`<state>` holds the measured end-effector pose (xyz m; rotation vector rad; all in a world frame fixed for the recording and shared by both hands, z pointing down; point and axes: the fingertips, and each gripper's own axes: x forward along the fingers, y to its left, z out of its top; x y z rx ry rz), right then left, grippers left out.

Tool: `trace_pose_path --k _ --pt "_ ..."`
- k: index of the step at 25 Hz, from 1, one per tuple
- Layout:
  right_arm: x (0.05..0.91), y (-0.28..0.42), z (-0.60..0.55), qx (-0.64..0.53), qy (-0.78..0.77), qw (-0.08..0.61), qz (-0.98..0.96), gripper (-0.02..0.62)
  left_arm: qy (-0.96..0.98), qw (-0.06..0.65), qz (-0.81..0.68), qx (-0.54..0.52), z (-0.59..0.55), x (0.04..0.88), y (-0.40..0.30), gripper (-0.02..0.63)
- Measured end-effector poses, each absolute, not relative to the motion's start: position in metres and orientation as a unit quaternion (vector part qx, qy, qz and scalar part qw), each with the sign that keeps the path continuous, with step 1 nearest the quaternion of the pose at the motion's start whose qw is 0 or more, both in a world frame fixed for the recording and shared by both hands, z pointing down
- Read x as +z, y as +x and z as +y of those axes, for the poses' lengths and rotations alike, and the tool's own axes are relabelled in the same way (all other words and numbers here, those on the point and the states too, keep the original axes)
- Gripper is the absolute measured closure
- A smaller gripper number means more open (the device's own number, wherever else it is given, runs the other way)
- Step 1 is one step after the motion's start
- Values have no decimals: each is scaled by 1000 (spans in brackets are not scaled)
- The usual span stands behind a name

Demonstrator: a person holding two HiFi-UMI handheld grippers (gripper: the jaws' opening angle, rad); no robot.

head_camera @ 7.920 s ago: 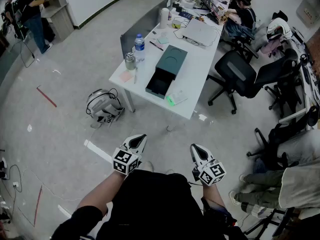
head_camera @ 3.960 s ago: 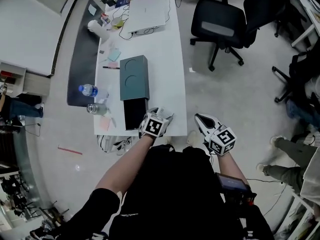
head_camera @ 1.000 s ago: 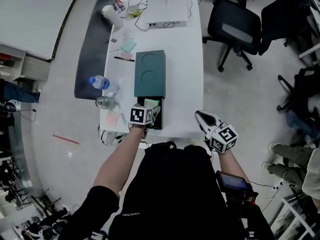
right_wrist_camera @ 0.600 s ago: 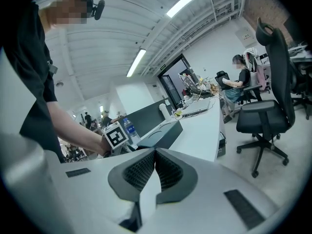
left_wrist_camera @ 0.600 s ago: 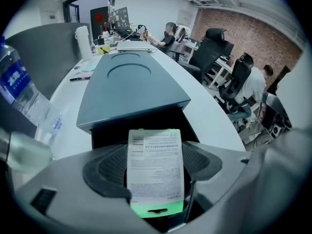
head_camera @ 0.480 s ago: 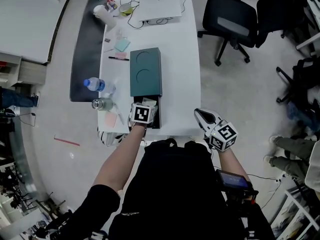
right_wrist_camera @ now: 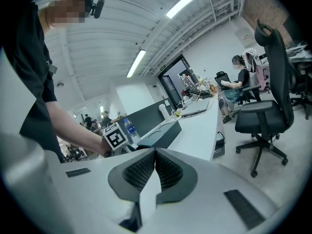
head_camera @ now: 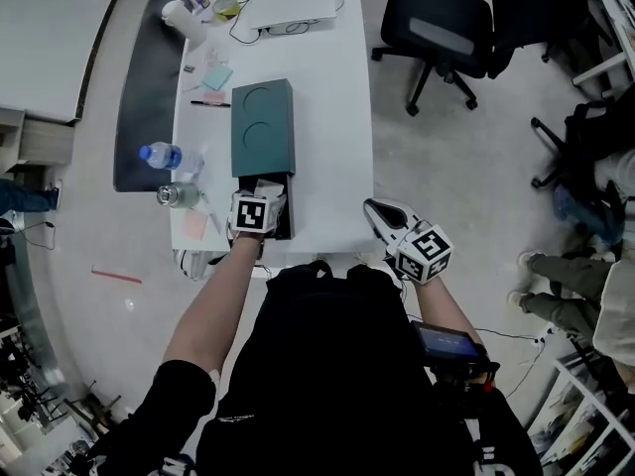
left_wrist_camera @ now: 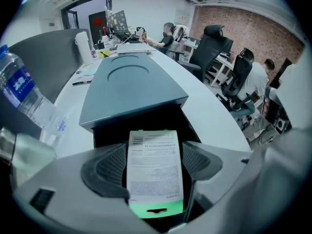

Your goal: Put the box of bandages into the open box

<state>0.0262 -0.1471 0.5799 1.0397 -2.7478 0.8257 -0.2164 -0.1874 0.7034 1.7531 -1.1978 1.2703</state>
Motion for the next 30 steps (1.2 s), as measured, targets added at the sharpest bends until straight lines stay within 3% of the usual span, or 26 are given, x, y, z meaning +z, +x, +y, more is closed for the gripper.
trace_pose_path --k 23,30 --pt "569 59 -129 254 275 41 -926 569 727 282 -521 348 -173 628 -181 250" --pt "552 32 -139 227 268 28 -936 569 756 247 -540 274 -154 582 -188 341"
